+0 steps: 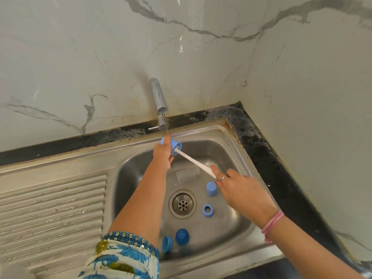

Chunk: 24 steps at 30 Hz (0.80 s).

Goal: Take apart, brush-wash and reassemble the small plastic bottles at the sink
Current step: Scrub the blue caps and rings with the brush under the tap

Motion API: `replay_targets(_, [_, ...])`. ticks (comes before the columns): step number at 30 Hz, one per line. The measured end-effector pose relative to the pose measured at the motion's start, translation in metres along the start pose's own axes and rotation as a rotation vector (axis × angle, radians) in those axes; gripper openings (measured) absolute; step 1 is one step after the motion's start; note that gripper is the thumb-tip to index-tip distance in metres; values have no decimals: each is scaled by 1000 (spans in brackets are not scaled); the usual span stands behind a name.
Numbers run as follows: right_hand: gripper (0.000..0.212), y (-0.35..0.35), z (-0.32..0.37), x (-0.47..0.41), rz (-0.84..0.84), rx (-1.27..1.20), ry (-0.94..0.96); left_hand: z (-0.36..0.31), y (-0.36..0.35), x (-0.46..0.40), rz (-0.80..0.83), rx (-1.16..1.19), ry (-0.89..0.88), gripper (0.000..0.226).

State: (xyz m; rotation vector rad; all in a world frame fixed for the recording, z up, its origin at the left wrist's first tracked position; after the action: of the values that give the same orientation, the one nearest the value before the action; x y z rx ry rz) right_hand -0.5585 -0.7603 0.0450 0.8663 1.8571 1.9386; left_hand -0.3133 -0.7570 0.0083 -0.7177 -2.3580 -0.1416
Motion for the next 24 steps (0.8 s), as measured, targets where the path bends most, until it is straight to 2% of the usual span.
replay_targets(1, [56,-2,-2,0,-70,72,22,1,2,0,9,27,10,29])
replay_targets(3, [54,-1,-3,-1,-37,-98,4,0,4,2,74,225,61,22])
replay_targets(7, [42,6,1,-2,112,-874,-11,-3,1,7,138,519,95,20])
replay_targets(8, [35,6,1,-3,198,-1136,-57,-3,1,8,139,579,95,20])
replay_targets(11, [22,11,0,-1,615,-1970,-274,-1,1,10,226,731,25,18])
replay_targets(12, [25,12,-1,-1,705,-2132,-315,-1,1,11,249,718,1,18])
replay_targets(13, [28,14,-2,-1,717,-2187,-318,-2,0,11,251,657,-6,22])
replay_targets(15, [26,16,0,-2,587,-2031,-289,-3,-2,7,195,399,4,38])
replay_targets(16, [26,16,2,-1,449,-1796,-252,-4,-2,5,128,275,6,42])
replay_targets(17, [29,17,2,0,301,-1433,-201,-6,0,2,76,204,-6,40])
replay_targets(18, [35,16,1,0,183,-971,-118,-8,1,1,72,192,-10,34])
replay_targets(19, [43,11,1,-1,115,-531,-43,-11,2,0,105,219,-2,28])
replay_targets(20, [49,6,0,-4,51,-216,-17,-14,3,2,143,276,18,24])
replay_targets(21, [53,0,1,-6,0,-82,2,-17,3,3,170,327,38,21])
replay_targets(22, [53,-2,5,-6,-3,-89,11,-19,2,4,189,356,51,19])
replay_targets(23, [52,0,9,-6,38,-224,11,-20,1,4,186,366,54,19])
replay_targets(24, [47,3,13,-6,82,-483,16,-19,1,5,175,381,57,20])
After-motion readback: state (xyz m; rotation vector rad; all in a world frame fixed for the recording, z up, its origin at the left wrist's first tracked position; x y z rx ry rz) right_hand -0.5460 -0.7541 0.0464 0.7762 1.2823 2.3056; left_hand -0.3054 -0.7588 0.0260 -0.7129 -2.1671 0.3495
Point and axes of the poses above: each hand's wrist, its own x-axis away from the middle knuckle, its own y-axis out of the back of the hand, z = x × y, the point moved 1 cm from there along -x, towards the middle knuckle, and after that the axes turned 3 degrees about z, right-handed, at the moved point
